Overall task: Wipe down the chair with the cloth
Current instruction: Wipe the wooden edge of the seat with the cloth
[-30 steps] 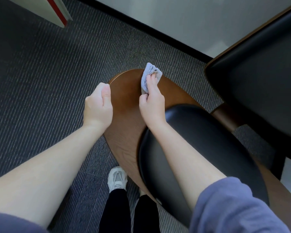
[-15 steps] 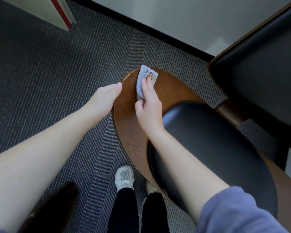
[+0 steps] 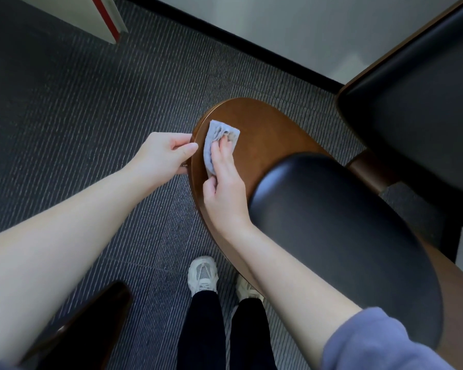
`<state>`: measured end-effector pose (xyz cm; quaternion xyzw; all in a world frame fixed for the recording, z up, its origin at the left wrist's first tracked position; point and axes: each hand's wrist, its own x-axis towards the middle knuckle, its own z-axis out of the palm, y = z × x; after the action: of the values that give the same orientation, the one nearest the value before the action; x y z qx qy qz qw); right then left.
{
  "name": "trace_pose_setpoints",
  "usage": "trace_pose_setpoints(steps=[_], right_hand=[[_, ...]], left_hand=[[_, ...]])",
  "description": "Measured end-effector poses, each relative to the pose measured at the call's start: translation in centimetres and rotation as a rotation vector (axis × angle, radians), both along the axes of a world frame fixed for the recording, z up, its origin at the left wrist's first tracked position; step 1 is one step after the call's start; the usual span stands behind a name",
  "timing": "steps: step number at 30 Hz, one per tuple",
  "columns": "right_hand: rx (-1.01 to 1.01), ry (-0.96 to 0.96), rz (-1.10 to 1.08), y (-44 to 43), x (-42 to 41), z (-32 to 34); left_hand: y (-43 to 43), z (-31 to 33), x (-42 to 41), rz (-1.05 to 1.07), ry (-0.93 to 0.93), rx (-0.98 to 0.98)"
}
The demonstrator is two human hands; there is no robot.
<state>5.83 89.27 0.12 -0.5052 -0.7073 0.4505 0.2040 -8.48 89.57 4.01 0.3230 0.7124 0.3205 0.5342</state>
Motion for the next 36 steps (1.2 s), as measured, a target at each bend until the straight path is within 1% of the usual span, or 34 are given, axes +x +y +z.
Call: trace_pose_setpoints(steps=[5,9,12,18,20,26,30,33,36], right_hand=[[-0.002,0.016,-0.025,1.2,-1.1,0.7],[-0.047,-0.006,0.063,-3.6,1.0,-0.1],[-0.071,-0.059,0.108,-5.9,2.4,-0.7],[-0.028,-0.056,0.047,-2.6,0.7,-0.2],[-0.025,-0.072,0.068,-3.0,1.3,-0.5],[-0.065,-0.194,0.217,-8.9,6.4,-1.9],[-0.063,-0.192,0.196,-6.6,5.3,-1.4],[-0.03,-0.186,0.196,-5.4,4.9,-1.6],[-0.026,-0.202,0.244,-7.5,7.0,-2.0]], left_hand=[[0.0,-0.1,-0.1,0.007,-0.007,-0.036],[0.1,-0.4,-0.2,0.028,-0.008,-0.079],[0.2,-0.5,0.1,0.049,0.036,-0.099],[0.4,-0.6,0.2,0.025,0.109,-0.1],[0.3,-0.7,0.3,0.034,0.126,-0.095],[0.3,-0.5,0.8,0.082,0.13,-0.106],[0.3,-0.5,1.2,0.094,0.158,-0.092],[0.2,-0.6,1.2,0.08,0.212,-0.089],[0.1,-0.5,1.2,0.033,0.304,-0.096]])
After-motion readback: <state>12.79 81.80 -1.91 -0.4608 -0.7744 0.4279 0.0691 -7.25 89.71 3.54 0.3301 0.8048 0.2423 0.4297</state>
